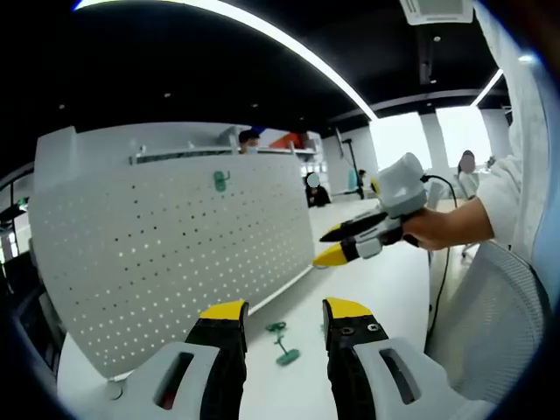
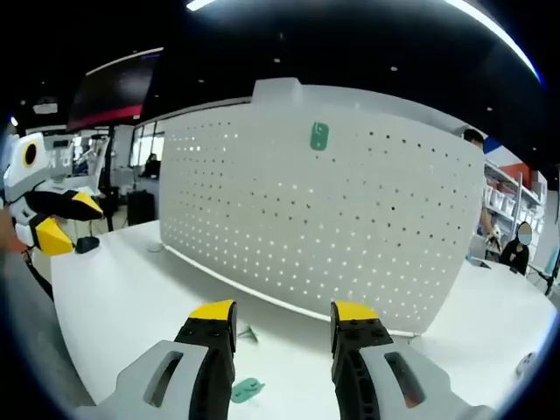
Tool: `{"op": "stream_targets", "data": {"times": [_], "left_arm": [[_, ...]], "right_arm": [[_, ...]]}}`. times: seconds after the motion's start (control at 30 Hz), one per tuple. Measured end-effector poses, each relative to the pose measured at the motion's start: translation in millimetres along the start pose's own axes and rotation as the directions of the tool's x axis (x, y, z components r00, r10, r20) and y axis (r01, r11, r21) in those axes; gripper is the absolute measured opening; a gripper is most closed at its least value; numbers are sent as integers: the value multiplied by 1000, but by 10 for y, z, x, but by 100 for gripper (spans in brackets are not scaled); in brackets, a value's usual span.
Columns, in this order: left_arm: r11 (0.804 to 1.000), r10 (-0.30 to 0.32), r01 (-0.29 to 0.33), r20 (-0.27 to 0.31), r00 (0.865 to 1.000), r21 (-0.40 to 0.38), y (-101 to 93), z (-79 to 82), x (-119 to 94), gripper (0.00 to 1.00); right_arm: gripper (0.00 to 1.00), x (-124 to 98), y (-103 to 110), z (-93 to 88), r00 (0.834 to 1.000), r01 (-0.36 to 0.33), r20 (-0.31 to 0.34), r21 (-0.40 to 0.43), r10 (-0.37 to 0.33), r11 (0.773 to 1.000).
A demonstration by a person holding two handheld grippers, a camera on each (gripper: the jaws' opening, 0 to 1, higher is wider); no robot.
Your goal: Insert the hook assembly into the mounting plate slot until the hook locks in place.
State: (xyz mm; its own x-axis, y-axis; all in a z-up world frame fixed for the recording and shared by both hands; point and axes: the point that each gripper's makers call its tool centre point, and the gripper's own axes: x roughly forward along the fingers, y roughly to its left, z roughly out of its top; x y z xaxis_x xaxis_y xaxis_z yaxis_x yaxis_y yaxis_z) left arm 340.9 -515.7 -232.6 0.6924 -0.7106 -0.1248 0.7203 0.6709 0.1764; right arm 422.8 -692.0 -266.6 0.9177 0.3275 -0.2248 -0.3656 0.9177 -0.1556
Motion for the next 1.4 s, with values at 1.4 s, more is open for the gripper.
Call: {"op": "stream_targets", "data": {"times": [1.4], "left_arm": [[974, 229, -228, -24, 973, 9, 625, -97, -517, 52]], "right_arm": [[34, 84, 92, -745, 967, -44, -245, 116, 71, 992]]}}
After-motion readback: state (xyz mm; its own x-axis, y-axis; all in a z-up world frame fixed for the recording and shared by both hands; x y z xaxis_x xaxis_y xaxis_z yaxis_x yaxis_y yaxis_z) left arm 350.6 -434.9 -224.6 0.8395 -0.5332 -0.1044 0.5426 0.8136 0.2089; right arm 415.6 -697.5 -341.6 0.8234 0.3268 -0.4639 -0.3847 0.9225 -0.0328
